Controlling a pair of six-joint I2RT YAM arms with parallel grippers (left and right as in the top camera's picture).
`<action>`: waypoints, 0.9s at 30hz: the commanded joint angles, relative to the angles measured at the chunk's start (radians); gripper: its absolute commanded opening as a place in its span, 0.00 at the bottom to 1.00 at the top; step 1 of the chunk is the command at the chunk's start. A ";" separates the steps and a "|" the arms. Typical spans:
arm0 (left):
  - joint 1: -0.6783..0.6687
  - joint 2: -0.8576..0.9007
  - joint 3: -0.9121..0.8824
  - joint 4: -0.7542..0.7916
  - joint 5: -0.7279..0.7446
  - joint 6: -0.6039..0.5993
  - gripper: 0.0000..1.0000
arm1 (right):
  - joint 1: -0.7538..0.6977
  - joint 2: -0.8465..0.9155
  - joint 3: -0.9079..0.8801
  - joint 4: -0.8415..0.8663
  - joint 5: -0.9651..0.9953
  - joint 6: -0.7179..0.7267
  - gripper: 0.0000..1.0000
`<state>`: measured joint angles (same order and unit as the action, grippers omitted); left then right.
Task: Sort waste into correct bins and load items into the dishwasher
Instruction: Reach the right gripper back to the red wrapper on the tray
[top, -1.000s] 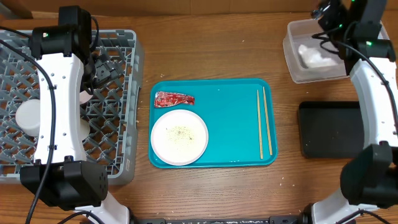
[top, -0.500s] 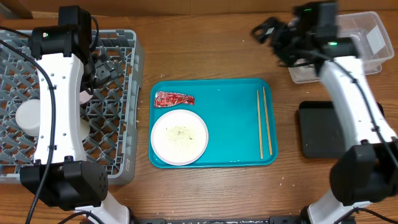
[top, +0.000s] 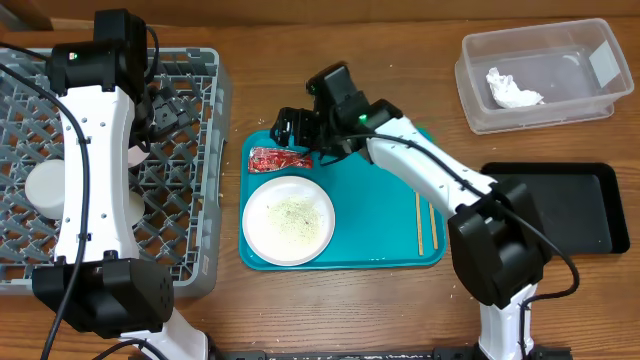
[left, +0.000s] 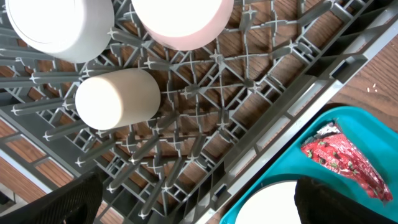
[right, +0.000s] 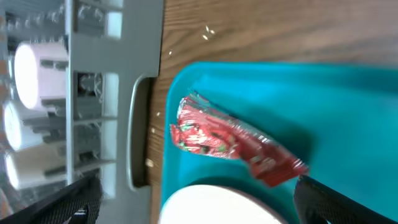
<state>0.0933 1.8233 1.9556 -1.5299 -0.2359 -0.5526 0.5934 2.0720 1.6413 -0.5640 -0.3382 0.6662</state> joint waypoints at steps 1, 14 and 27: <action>0.006 -0.028 0.002 0.001 0.000 -0.024 1.00 | 0.013 0.002 -0.002 0.009 0.035 0.278 1.00; 0.006 -0.028 0.002 0.001 0.000 -0.024 1.00 | 0.042 0.028 -0.002 -0.079 0.200 0.652 0.83; 0.006 -0.028 0.002 0.001 0.000 -0.024 1.00 | 0.042 0.098 -0.002 -0.051 0.178 0.725 0.81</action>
<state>0.0933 1.8233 1.9556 -1.5303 -0.2359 -0.5526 0.6308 2.1586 1.6413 -0.6270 -0.1593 1.3705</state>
